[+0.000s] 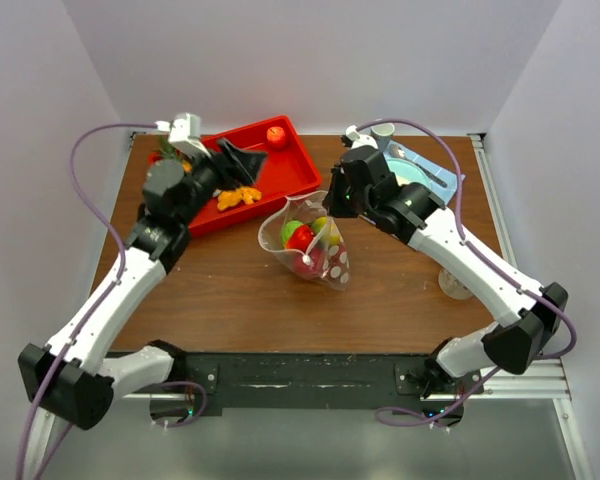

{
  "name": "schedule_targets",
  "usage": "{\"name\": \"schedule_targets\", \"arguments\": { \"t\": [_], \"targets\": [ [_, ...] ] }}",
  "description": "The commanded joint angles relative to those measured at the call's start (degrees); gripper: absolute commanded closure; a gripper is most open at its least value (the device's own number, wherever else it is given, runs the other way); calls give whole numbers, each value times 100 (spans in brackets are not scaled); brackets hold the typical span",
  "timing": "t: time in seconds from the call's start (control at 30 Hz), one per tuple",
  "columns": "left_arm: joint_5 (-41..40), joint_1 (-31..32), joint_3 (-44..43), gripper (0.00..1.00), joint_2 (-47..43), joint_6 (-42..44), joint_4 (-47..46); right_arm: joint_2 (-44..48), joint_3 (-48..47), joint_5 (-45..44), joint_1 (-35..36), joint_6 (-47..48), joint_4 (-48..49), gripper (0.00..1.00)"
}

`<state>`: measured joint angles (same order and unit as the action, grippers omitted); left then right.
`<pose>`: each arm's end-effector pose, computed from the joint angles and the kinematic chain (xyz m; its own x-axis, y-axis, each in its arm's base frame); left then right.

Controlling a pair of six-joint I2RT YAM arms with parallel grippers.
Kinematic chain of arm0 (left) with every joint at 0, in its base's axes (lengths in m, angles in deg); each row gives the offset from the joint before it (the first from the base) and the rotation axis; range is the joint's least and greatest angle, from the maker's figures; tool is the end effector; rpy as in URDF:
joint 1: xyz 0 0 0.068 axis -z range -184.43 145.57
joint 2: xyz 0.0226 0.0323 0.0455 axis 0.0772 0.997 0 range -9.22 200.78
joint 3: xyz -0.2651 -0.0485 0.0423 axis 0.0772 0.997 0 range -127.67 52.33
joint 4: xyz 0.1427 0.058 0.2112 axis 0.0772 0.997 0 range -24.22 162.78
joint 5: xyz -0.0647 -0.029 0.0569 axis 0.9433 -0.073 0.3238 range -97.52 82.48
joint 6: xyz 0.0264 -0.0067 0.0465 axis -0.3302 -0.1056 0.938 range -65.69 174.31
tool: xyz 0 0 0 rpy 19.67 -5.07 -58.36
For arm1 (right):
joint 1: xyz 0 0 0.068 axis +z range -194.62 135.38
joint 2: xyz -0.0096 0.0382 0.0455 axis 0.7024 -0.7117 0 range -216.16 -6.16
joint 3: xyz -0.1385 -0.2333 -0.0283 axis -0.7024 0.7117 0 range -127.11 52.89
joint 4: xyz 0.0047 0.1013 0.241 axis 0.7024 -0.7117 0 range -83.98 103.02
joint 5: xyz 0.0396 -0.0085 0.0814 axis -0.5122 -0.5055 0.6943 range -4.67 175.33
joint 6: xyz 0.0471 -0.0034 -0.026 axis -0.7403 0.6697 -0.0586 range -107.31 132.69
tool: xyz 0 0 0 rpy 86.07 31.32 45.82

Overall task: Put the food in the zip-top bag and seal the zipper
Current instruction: Pick up the fake fruit from the bin.

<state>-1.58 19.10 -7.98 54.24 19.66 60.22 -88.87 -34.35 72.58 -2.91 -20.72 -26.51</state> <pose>0.2363 -0.1068 0.4008 -0.2479 -0.5088 -0.8244 0.4266 0.7067 -0.5644 0.2404 0.2039 0.3922 -0.6405 0.1485 -0.7535 -0.1933 0.9184 0.3453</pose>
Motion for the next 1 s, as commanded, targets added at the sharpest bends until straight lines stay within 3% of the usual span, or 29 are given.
{"name": "schedule_targets", "arguments": {
  "t": [0.0, 0.1, 0.17, 0.3, 0.47, 0.63, 0.97],
  "targets": [
    [-871, -717, -873, 23, 1269, 757, 116, 458, 154, -96, -14, 185, 209, 100],
    [-961, -1394, -1509, 25, 2350, 846, 109, 616, 304, 53, -23, 212, 296, 100],
    [-1444, -1439, -1789, 22, 2880, 1240, -23, 652, 322, 97, -23, 282, 314, 100],
    [-2042, -1456, -3792, 20, 4907, 1926, 808, 704, 313, 238, -14, 466, 253, 100],
    [-2921, -1456, -5181, 17, 6141, 2349, 1391, 801, 471, 484, -23, 537, 402, 100],
    [-3669, -1465, -5544, 10, 6907, 2595, 1576, 898, 691, 677, -14, 572, 508, 100],
    [-3924, -1492, -5219, 9, 7268, 2534, 1444, 801, 832, 818, -14, 643, 622, 100]
  ]
}}
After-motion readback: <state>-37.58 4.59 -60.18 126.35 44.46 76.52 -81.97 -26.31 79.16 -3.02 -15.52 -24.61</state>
